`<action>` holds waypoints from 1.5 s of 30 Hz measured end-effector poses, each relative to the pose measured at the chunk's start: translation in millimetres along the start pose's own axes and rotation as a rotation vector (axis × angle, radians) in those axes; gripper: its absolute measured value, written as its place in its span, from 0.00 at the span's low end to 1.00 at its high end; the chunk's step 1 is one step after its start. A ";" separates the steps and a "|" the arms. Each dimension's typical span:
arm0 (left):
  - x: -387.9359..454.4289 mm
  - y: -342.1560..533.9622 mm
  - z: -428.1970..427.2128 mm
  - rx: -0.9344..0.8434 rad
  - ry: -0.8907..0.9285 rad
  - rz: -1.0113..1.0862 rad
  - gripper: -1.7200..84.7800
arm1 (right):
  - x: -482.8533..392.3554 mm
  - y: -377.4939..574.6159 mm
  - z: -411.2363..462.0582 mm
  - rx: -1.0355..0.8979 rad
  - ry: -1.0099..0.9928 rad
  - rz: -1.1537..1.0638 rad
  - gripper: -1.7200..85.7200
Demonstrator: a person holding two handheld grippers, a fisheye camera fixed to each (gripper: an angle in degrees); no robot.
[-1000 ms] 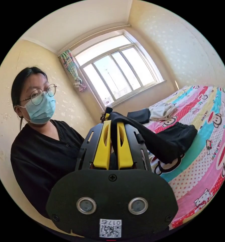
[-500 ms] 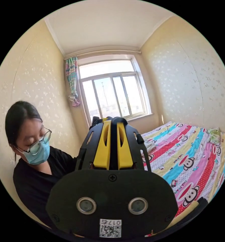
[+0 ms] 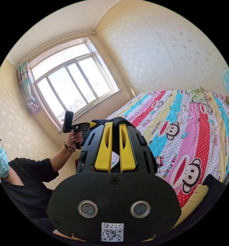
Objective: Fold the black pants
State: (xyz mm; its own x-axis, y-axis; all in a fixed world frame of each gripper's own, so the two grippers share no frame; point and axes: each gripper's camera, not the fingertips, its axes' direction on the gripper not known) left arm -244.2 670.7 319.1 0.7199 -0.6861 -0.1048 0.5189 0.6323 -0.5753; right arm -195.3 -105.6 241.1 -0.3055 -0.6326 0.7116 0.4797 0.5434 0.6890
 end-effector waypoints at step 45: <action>-201.9 185.4 102.7 -0.060 0.338 -0.632 0.14 | 134.5 272.8 66.7 -0.316 -0.388 0.721 0.18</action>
State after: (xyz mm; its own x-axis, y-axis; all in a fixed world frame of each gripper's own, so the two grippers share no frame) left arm -246.0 963.4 316.8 0.1029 -0.9944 0.0230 0.7559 0.0632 -0.6516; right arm -160.5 -5.7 533.8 -0.0709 0.0697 0.9950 0.8517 0.5235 0.0240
